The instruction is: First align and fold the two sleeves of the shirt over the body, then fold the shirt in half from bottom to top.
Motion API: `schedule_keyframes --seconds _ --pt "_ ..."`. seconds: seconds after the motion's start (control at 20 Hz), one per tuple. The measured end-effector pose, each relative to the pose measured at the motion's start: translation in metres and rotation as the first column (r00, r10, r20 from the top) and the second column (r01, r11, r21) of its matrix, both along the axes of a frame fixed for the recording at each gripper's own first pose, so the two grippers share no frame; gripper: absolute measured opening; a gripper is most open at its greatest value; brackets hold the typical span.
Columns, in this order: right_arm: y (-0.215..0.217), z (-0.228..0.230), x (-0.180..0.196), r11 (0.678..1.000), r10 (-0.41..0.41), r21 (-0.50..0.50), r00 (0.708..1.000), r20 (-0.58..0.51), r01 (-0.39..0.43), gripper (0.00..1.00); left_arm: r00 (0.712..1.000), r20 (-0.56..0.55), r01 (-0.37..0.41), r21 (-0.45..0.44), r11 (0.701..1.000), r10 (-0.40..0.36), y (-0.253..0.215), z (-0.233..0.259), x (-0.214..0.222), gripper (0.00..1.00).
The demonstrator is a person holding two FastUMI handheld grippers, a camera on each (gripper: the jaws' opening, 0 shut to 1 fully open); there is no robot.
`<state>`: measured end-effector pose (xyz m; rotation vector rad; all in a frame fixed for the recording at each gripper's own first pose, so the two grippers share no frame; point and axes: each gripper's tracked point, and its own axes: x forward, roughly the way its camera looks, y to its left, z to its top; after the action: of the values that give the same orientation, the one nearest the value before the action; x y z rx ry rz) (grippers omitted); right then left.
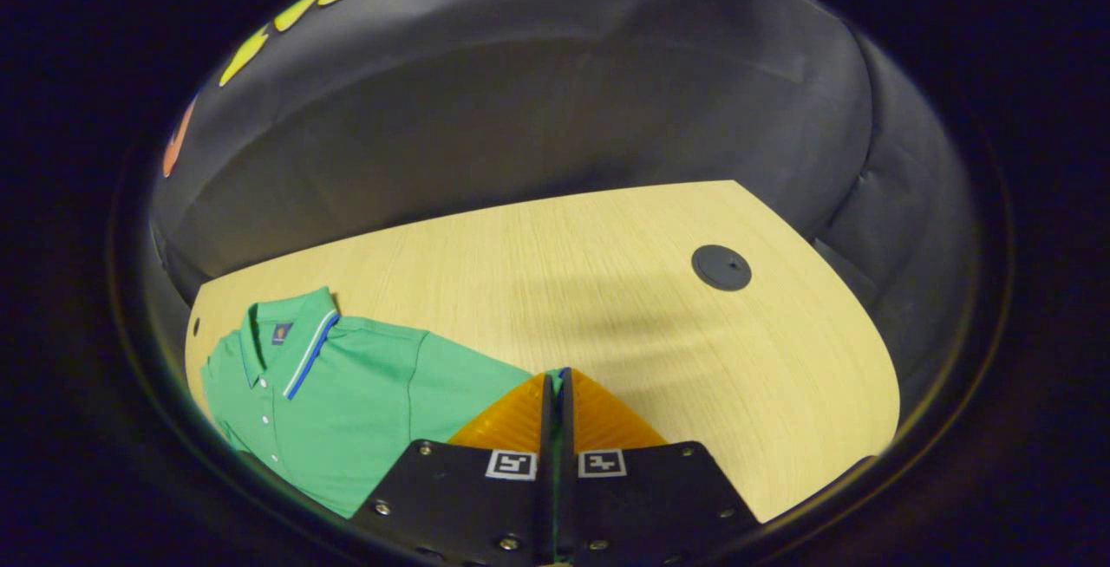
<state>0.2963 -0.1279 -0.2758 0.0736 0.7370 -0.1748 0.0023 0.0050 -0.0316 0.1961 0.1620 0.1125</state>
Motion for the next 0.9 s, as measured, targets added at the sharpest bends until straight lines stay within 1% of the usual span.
schedule_keyframes --seconds 0.1,0.15,0.2,0.25,0.3,0.35,0.65,0.9 --pt "0.003 0.006 0.0 1.0 0.016 -0.015 1.0 0.016 -0.016 0.03 1.0 0.0 -0.004 0.001 1.0 0.004 0.001 0.0 0.0 1.0" --pt "0.006 0.009 0.0 0.999 0.028 -0.019 0.999 0.022 -0.028 0.01 1.0 -0.004 -0.006 0.0 1.0 0.006 0.002 -0.002 0.0 1.0" --pt "0.009 0.014 0.0 0.999 0.042 -0.034 0.998 0.037 -0.041 0.01 1.0 -0.006 -0.006 -0.003 1.0 0.006 0.002 -0.001 -0.001 1.0" --pt "0.011 0.018 -0.001 0.997 0.055 -0.052 0.997 0.052 -0.053 0.03 1.0 -0.002 -0.009 0.0 1.0 0.009 0.003 0.0 0.0 1.0" --pt "0.018 0.024 -0.002 0.996 0.074 -0.055 0.995 0.065 -0.071 0.01 1.0 0.002 -0.014 0.005 1.0 0.014 0.006 0.001 0.0 1.0" --pt "0.023 0.029 -0.004 0.995 0.085 -0.059 0.993 0.08 -0.081 0.01 1.0 0.006 -0.018 0.011 1.0 0.018 0.008 0.003 -0.001 1.0" --pt "0.058 0.062 -0.018 0.989 0.143 -0.052 0.977 0.157 -0.136 0.01 0.999 0.021 -0.025 0.013 1.0 0.025 0.012 0.007 -0.001 1.0" --pt "0.095 0.08 -0.033 0.983 0.184 -0.038 0.965 0.188 -0.18 0.01 0.998 0.047 -0.032 0.016 0.999 0.031 0.018 0.015 -0.004 0.99"
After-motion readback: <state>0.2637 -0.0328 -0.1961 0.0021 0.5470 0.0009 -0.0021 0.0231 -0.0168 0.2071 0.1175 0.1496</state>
